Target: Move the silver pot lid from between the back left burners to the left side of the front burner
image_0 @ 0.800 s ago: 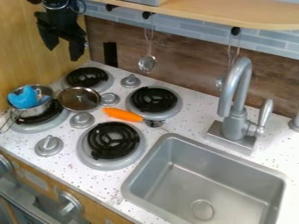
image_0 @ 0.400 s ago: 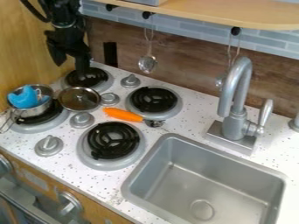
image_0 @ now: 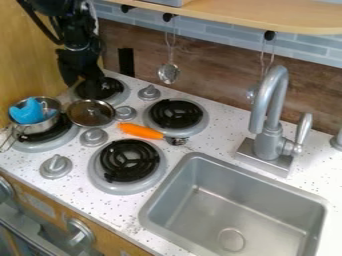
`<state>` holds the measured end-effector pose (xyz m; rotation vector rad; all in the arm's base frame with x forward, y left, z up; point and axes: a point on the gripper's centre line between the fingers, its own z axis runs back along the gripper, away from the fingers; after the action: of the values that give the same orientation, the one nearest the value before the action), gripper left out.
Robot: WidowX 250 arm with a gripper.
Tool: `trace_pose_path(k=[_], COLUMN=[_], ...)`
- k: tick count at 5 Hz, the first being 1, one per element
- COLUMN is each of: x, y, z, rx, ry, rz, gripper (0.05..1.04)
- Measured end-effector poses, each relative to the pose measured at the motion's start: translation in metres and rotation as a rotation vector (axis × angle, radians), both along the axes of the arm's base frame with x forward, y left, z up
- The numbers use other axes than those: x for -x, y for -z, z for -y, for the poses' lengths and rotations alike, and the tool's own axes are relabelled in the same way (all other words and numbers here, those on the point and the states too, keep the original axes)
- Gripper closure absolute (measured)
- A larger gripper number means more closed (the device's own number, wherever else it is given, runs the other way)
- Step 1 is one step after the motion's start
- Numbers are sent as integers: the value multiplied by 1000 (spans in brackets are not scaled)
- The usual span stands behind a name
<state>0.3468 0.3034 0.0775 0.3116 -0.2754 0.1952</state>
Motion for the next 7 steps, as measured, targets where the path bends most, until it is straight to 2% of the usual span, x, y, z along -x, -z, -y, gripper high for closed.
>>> trace_pose_path(k=[1,3,5,6,7], x=[-3,-16,-26,-32,-32], y=[10,32,44,54,55], z=[-14,-36,-35,-32,-36], rx=[-40,-55,16,66,47], ry=[-14,-58,-39,-10,-16], rz=[-34,-97,-111,-124,-132], gripper=[76,76,77,77,130])
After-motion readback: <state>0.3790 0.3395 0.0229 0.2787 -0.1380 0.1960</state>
